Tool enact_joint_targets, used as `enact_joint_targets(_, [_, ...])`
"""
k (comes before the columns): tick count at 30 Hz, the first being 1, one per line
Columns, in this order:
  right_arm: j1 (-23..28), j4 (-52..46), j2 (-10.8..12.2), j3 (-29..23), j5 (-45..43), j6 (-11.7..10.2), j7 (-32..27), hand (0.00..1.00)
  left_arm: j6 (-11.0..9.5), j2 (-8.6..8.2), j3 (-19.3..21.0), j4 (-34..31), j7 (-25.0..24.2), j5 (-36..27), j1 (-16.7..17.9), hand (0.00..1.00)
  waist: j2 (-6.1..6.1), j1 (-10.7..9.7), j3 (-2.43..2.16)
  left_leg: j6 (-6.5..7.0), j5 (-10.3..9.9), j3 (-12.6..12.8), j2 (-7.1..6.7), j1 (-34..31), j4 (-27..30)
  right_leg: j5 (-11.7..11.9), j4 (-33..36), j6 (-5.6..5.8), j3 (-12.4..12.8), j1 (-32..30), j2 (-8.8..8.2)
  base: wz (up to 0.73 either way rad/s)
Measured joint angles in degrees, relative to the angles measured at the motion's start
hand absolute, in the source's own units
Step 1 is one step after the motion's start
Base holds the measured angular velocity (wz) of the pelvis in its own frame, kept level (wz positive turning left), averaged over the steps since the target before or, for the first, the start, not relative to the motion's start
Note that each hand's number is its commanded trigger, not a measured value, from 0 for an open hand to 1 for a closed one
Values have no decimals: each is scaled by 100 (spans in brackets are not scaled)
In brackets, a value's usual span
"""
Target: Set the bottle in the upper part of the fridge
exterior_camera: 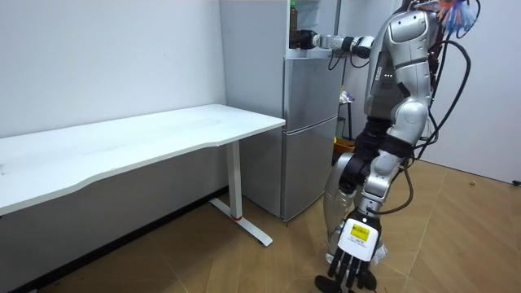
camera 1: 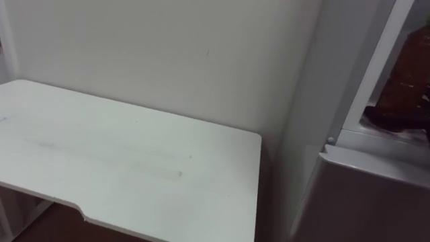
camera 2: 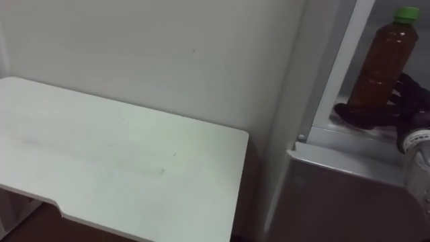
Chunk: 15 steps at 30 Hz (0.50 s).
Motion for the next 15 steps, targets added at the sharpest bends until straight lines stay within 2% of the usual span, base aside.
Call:
enact_joint_targets(8, [378,-432,1,-194,-10,4,-72,0,55,-85,-1,-8,-8,-11,99,0,28,-23,-17,0,0,-4,-5,19,-25,0,-67,0,-4,3,1,0])
enact_joint_targets(12, [582,-838,2,-243,-116,11,-146,0,59,-116,5,-8,-8,-15,101,0,87,-95,-40,0,0,-1,-15,53,-58,-2,-79,6,2,14,-1,0])
enact_joint_targets(15, [770,-1100,57,-477,-397,16,-269,0,56,-149,4,-6,6,-16,102,0,130,-110,-36,0,2,100,-6,85,-119,0,-58,9,47,62,-1,-7])
